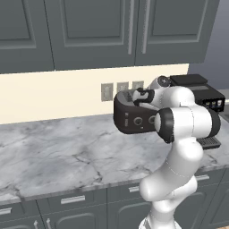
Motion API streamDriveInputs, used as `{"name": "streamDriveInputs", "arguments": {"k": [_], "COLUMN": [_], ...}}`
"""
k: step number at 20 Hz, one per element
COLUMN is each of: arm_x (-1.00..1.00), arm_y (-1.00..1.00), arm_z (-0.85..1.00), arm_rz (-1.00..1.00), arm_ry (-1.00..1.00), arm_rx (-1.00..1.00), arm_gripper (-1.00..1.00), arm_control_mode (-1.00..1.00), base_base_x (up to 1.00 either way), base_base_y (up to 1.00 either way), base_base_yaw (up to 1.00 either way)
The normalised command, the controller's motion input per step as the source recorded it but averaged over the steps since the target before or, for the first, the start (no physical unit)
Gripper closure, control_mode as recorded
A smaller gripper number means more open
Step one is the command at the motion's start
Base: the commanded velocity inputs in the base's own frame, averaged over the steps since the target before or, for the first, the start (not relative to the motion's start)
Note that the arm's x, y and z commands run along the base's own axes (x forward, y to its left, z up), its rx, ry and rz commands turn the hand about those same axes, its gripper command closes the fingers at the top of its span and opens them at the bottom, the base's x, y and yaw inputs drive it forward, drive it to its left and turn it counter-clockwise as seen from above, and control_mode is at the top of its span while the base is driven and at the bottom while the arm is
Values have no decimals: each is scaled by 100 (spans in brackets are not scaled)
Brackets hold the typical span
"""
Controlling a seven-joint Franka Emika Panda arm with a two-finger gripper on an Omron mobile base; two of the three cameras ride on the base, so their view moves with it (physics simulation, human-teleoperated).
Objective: Start the toaster. Once the lever pops up, take the bread to the plate on the dining counter.
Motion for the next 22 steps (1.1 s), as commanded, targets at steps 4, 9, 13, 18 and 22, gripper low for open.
{"name": "streamDriveInputs", "arguments": {"k": [4, 9, 13, 18, 22], "arm_x": [0, 0, 0, 0, 0], "arm_y": [0, 0, 0, 0, 1], "arm_z": [0, 0, 0, 0, 0], "arm_rz": [0, 0, 0, 0, 0], "arm_ry": [2, 1, 0, 0, 0], "arm_rx": [0, 0, 0, 0, 0], "arm_gripper": [-100, 100, 100, 100, 100], "arm_control_mode": [-100, -100, -100, -100, -100], "base_base_x": [0, 0, 0, 0, 0], "base_base_y": [0, 0, 0, 0, 0], "base_base_yaw": [0, 0, 0, 0, 0]}}
